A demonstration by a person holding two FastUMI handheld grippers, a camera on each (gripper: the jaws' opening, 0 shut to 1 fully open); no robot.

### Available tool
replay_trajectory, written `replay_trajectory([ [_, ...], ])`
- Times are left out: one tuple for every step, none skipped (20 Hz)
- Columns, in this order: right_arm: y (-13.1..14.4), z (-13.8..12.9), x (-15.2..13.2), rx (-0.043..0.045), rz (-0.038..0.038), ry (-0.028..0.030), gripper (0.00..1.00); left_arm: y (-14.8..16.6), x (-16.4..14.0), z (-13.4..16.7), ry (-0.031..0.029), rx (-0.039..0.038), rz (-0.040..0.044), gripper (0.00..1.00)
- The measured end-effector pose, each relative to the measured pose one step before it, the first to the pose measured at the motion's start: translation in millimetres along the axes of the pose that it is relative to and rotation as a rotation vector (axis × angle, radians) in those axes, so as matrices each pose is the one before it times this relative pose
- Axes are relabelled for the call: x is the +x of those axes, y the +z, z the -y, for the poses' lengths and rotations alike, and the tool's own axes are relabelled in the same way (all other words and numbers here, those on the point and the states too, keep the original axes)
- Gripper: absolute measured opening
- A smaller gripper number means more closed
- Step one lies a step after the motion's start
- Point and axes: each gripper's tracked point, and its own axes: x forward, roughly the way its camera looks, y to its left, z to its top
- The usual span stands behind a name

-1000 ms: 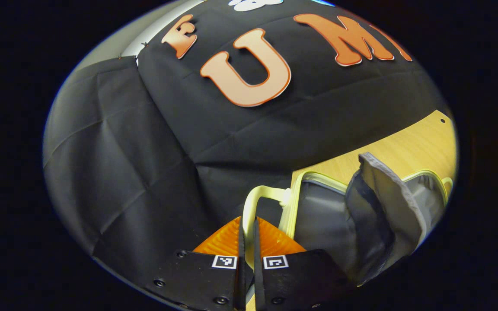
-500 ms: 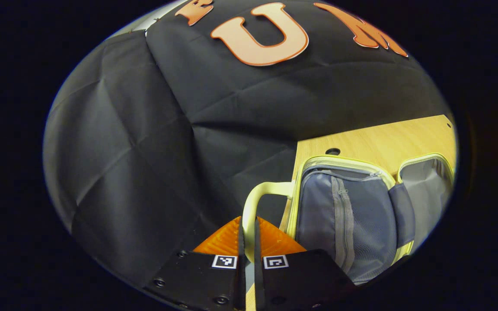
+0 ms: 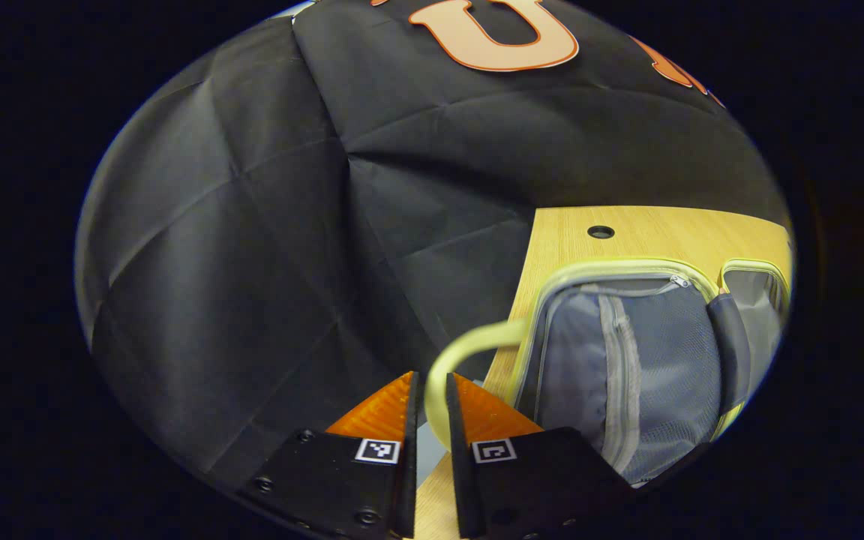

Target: First open the suitcase, pack the skin care products into it, and then close the suitcase.

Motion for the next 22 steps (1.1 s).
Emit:
replay_trajectory([
  [1.5,2.12,1.44,0.00586,0.00344,-0.00284,0.96,8.45,-6.82,1.77,-0.00705,-0.0146,0.02425,0.24],
  [-0.73,1.93,-0.5,0.00463,0.00213,-0.00087,0.96,9.96,-7.31,2.15,-0.00718,-0.01186,0.03035,0.27],
  [0.55,2.1,0.48,0.00699,0.00525,0.00426,0.96,10.73,-7.51,7.03,-0.01195,-0.00743,0.03069,0.42],
  [-0.77,1.88,-0.16,0.00271,0.00359,-0.00146,0.96,13.42,-9.86,7.93,-0.00991,-0.00282,0.03333,0.56],
  [-0.23,2.9,0.15,0.00177,0.00389,0.00174,0.96,10.1,-3.47,8.59,-0.01017,0.00028,0.03455,0.71],
  [-0.89,2.72,-0.9,-0.00123,0.00388,-0.00072,0.96,10.21,-7.36,4.46,-0.00052,0.00268,0.02292,0.72],
  [-1.45,2.52,0.68,-0.00112,0.00081,0.00106,0.96,14.41,-13.92,1.86,-0.00683,-0.00209,0.02798,0.68],
  [-2.95,2.38,-0.18,0.00094,-0.00078,0.00373,0.96,14.16,-12.04,10.83,-0.01951,-0.00538,0.02194,0.64],
  [-3.04,1.99,0.54,0.0047,-0.00425,0.00518,0.96,10.22,-9.21,10.6,-0.00915,-0.0022,0.02524,0.68],
  [-3.16,1.72,-0.5,0.00331,0.00036,0.00922,0.97,6.34,-10.37,15.31,-0.02081,0.00122,0.02258,0.73],
  [-2.92,2.24,-0.52,-0.00219,-0.0008,0.00416,0.96,6.63,-7.52,14.02,-0.00966,0.0104,0.02102,0.76],
  [-3.39,1.39,0.49,-0.00335,-0.00348,0.01022,0.96,5.85,-3.97,14.53,-0.01762,0.01278,0.0178,0.82],
  [-1.12,2.81,-0.76,-0.0043,0.00111,0.00807,0.96,8.3,-4.68,16.18,-0.01648,0.00891,0.01755,0.84],
  [-1.76,2.42,0.08,-0.00145,0.00026,0.01061,0.97,8.4,-7.24,15.19,-0.02238,-0.00045,0.00895,0.84],
  [-2.47,2.96,-0.2,0.00061,-0.00129,0.00703,0.96,8.13,-7.44,18.37,-0.0261,-0.00921,0.01091,0.89],
  [-3.9,1.24,-0.29,0.00244,-0.00407,0.01298,0.97,10.56,-9.46,18.9,-0.03038,-0.00881,0.02102,0.84],
  [-5.39,1.96,0.0,-0.00248,-0.00796,0.01037,0.97,11.54,-6.04,17.23,-0.02323,-0.00288,0.02561,0.9],
  [-5.15,2.59,-0.78,-0.00102,-0.00722,0.00854,0.97,9.43,-6.63,19.87,-0.02899,0.00677,0.01931,0.91],
  [-3.71,1.8,0.24,0.00099,-0.00696,0.01068,0.97,10.34,-4.29,17.23,-0.01946,0.01532,0.02082,0.93],
  [-3.41,1.84,-1.41,0.00171,-0.00453,0.01285,0.96,8.89,-4.63,16.47,-0.01981,0.01198,0.01701,0.96],
  [-3.67,2.17,-0.93,-0.00038,-0.00584,0.0099,0.97,8.84,-4.32,22.74,-0.03159,0.00542,0.01558,0.97],
  [-3.6,1.68,0.27,-0.00024,-0.00503,0.01211,0.97,4.42,-5.74,21.11,-0.03181,0.00145,0.01163,0.97],
])
